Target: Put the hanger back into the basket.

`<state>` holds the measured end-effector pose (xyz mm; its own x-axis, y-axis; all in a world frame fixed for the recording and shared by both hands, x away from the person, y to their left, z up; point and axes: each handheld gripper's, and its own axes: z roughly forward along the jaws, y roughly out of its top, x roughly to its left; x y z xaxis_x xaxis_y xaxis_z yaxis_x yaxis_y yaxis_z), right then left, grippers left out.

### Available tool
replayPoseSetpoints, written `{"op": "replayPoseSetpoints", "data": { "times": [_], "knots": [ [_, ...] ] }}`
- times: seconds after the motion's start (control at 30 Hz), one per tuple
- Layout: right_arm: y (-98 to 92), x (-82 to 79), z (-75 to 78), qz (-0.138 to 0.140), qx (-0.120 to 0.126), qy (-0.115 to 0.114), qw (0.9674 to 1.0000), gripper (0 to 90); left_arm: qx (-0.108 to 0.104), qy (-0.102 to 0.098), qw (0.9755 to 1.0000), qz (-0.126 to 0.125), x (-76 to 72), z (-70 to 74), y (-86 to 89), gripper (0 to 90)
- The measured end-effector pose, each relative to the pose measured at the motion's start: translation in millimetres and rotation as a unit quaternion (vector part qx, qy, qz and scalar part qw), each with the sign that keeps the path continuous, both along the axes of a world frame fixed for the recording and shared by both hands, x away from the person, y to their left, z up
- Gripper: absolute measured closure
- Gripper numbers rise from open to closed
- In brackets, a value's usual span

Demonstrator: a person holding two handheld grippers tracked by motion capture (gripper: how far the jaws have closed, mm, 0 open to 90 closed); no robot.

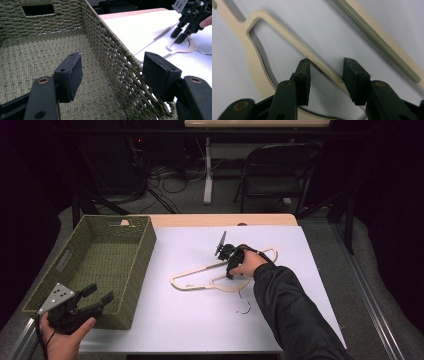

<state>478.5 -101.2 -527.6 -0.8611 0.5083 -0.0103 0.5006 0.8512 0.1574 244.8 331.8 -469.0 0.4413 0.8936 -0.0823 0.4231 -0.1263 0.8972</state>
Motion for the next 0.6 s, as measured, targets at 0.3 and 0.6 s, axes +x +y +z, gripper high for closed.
{"op": "replayPoseSetpoints", "data": {
  "times": [0.3,0.6],
  "knots": [
    [1.2,-14.0,1.4,0.046,-0.032,0.033,0.9979,85.2,0.002,-0.001,1.0000,0.000,0.1,0.8,-1.2,32.6],
    [-0.4,-15.2,2.3,0.057,-0.035,0.038,0.9970,85.4,0.001,-0.002,1.0000,-0.001,0.3,0.9,-3.2,32.8]
  ]
}}
